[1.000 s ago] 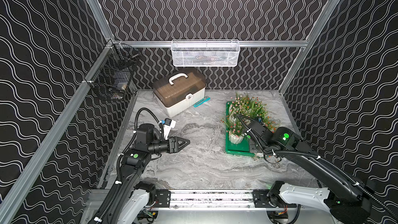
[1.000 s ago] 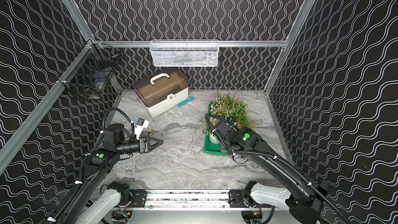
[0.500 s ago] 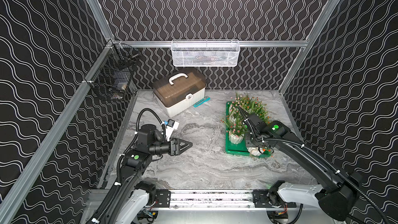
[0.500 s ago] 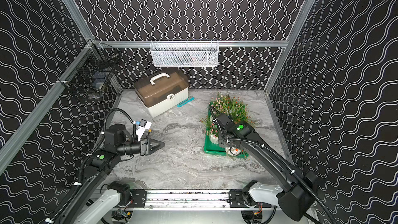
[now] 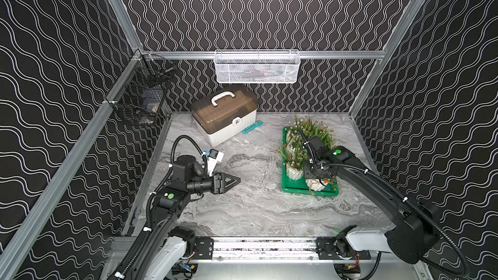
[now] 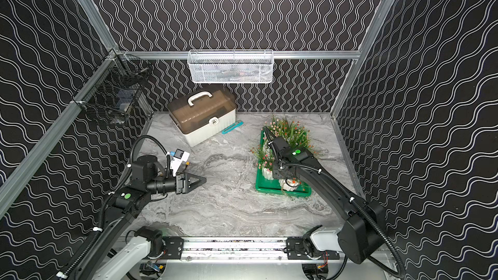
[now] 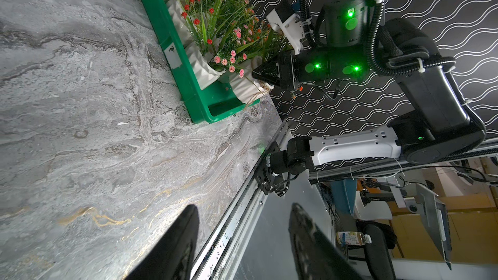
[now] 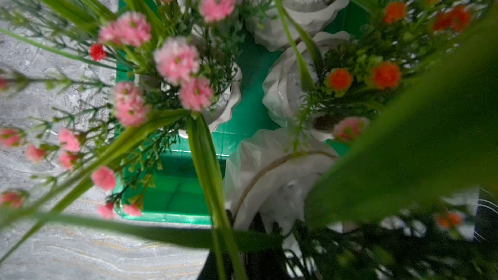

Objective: Put the potted gypsophila into the storage box
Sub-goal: Place the baby's breath potted plant at the storage box.

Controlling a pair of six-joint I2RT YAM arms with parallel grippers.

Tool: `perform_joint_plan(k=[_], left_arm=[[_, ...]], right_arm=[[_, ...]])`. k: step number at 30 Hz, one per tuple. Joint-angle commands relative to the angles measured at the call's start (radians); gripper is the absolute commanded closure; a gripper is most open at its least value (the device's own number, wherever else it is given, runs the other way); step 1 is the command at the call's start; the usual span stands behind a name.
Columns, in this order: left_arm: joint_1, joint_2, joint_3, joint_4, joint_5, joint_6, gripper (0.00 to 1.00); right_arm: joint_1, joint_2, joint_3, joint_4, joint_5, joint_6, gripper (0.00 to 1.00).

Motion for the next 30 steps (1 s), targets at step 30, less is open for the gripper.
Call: perform_joint_plan(k=[30], left_arm=[[-0.001, 0.003, 0.014, -0.011, -0.015, 0.02, 0.41]], right_arm=[[-0.018, 0.091, 0.001, 0.126, 0.004, -0.002, 1.0]])
